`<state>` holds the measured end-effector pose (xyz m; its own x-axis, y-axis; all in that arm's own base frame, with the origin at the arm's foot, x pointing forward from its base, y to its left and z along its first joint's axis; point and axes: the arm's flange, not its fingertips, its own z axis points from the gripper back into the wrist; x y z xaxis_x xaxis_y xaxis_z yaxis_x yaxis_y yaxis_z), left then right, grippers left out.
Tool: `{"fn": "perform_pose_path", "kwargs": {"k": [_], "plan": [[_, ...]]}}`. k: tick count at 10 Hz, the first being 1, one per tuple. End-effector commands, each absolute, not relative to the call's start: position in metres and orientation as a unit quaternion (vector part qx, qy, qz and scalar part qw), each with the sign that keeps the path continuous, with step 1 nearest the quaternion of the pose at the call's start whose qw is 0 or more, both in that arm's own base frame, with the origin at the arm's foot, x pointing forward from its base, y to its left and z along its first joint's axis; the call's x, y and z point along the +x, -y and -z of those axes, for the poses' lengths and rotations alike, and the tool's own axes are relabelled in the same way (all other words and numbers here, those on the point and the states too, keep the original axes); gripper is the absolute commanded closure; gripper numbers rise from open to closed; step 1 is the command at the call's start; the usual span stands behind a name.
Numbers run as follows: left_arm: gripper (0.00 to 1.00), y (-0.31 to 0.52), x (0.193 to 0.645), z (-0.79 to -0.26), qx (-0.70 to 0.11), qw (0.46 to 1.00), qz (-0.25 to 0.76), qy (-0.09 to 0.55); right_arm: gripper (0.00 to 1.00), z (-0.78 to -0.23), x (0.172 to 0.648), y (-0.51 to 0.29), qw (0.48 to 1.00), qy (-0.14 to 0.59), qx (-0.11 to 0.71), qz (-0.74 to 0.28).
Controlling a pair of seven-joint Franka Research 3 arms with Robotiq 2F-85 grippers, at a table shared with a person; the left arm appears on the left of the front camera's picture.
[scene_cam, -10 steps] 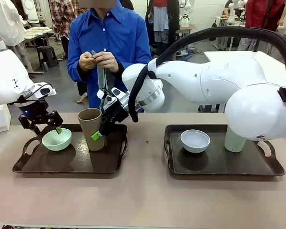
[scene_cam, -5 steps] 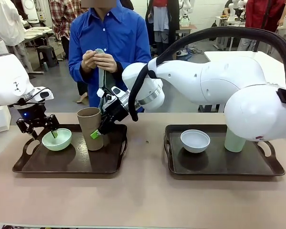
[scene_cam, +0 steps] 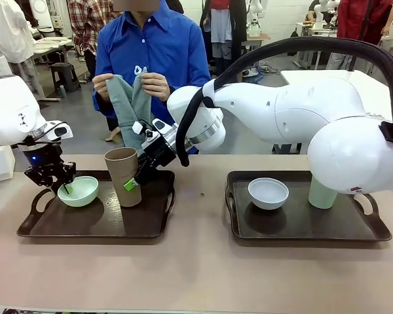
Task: Set up a tray with a mat and arrange the tableware.
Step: Pick up the Picnic Bowl and Reusable plastic cup from the Handle tray in front of the human's position and hold them in the air.
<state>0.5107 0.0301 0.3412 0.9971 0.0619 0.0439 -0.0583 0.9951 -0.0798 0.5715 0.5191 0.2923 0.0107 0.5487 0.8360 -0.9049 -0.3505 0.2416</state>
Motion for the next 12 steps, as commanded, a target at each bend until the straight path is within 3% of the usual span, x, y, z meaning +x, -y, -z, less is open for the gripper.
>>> {"fn": "perform_pose_path", "kwargs": {"k": [1, 2, 3, 5, 6, 9, 12], "plan": [[1.00, -0.030, 0.512, -0.347, -0.027, 0.998, -0.046, 0.018, 1.00, -0.290, 0.579, -0.524, 0.537, 0.185, 0.453, -0.687], [1.00, -0.031, 0.512, -0.348, -0.026, 0.998, -0.046, 0.018, 0.74, -0.289, 0.579, -0.523, 0.536, 0.188, 0.454, -0.686], [1.00, -0.031, 0.513, -0.348, -0.026, 0.998, -0.046, 0.019, 1.00, -0.289, 0.579, -0.522, 0.536, 0.191, 0.455, -0.685], [1.00, -0.030, 0.512, -0.350, -0.024, 0.998, -0.047, 0.021, 1.00, -0.291, 0.579, -0.519, 0.533, 0.196, 0.452, -0.688], [1.00, -0.030, 0.510, -0.350, -0.022, 0.999, -0.045, 0.020, 0.75, -0.295, 0.578, -0.515, 0.530, 0.204, 0.451, -0.688], [1.00, -0.017, 0.491, -0.380, -0.018, 1.000, -0.024, -0.008, 0.75, -0.333, 0.564, -0.497, 0.529, 0.228, 0.441, -0.688], [1.00, -0.013, 0.458, -0.453, -0.033, 0.999, -0.023, 0.032, 0.75, -0.405, 0.531, -0.469, 0.523, 0.267, 0.404, -0.702]]}}
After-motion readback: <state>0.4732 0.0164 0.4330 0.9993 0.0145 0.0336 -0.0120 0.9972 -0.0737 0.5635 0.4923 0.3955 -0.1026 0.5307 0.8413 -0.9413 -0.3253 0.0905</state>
